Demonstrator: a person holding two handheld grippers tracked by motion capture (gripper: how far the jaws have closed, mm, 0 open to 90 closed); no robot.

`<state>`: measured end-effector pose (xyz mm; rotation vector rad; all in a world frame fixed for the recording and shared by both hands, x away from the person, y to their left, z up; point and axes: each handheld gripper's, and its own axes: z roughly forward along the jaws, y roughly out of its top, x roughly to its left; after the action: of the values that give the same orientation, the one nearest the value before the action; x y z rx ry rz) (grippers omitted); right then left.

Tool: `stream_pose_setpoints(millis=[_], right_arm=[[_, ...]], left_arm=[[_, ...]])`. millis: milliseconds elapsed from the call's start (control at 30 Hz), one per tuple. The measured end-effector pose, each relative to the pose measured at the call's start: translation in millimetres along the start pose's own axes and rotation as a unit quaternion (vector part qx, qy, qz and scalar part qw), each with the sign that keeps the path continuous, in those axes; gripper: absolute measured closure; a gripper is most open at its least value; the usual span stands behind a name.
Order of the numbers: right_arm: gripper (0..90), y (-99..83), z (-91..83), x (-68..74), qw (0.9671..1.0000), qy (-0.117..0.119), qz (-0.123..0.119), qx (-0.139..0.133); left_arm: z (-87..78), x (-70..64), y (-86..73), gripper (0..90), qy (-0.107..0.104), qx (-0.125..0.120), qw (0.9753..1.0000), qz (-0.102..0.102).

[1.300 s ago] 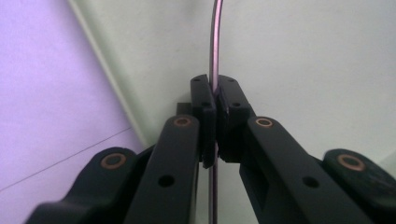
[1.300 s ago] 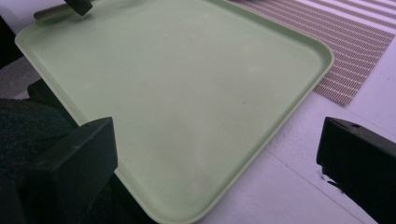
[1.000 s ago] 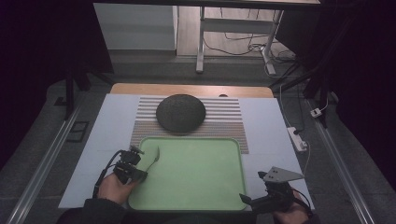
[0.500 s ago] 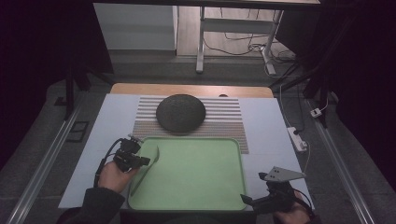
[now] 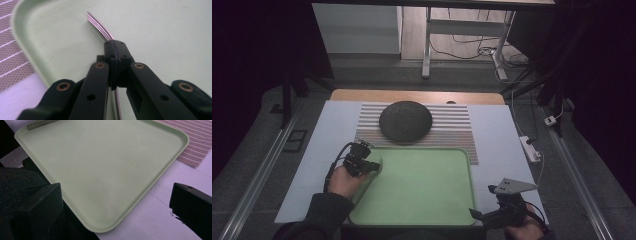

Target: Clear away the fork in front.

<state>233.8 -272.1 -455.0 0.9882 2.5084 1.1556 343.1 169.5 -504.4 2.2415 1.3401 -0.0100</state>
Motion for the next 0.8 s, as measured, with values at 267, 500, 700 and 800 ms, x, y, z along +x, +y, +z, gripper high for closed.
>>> stream_pose_setpoints(millis=[267,500,700,800], right_arm=[[0.0,0.0,0.2,-0.4,1.0,0.003,0.0,0.002],[0.0,0.1,0.5,-1.0,1.0,0.007,-0.002,0.004],[0.0,0.1,0.7,-1.2,1.0,0.009,0.0,0.005],[0.0,0.0,0.7,-1.5,0.9999,0.009,0.0,0.004]], left_arm=[[5.1,-13.7,5.9,88.7,-0.002,-0.001,0.9997,0.025],[15.1,-20.4,4.6,88.7,-0.045,0.017,0.9976,0.05],[21.4,-22.6,2.9,88.8,-0.027,0.029,0.9974,0.06],[19.2,-18.0,2.4,88.8,-0.015,0.028,0.9983,0.049]])
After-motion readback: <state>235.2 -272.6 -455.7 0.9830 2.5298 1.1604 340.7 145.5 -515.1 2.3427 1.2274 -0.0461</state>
